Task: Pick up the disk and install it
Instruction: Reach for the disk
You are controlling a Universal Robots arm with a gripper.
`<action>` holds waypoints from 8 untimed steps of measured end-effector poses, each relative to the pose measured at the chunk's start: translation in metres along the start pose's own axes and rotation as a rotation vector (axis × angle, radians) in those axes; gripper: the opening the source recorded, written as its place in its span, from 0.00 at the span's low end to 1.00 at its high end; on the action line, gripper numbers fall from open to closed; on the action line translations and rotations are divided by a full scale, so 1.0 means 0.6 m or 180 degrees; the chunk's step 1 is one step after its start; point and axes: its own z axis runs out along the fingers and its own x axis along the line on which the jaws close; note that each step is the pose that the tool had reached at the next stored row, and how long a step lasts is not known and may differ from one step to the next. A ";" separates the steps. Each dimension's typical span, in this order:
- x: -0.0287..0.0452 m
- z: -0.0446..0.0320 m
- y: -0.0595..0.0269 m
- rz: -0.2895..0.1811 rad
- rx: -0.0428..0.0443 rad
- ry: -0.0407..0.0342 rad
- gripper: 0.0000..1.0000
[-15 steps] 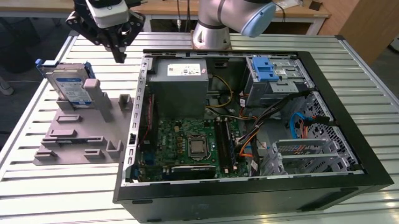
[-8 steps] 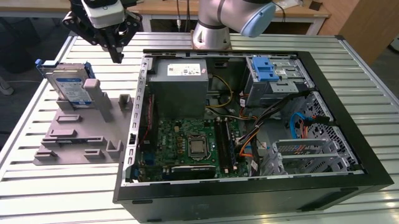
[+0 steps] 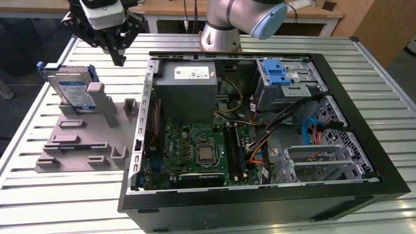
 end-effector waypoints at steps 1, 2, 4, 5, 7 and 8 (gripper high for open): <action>0.001 0.000 0.000 0.0000 0.0000 0.0000 0.11; 0.002 0.000 0.000 0.0000 0.0000 0.0000 0.11; 0.005 0.000 0.000 0.0000 0.0000 0.0000 0.11; 0.006 0.000 0.000 0.0000 0.0000 0.0000 0.11; 0.008 0.000 -0.001 0.0000 0.0000 0.0000 0.11; 0.009 0.000 -0.001 0.0000 0.0000 0.0000 0.11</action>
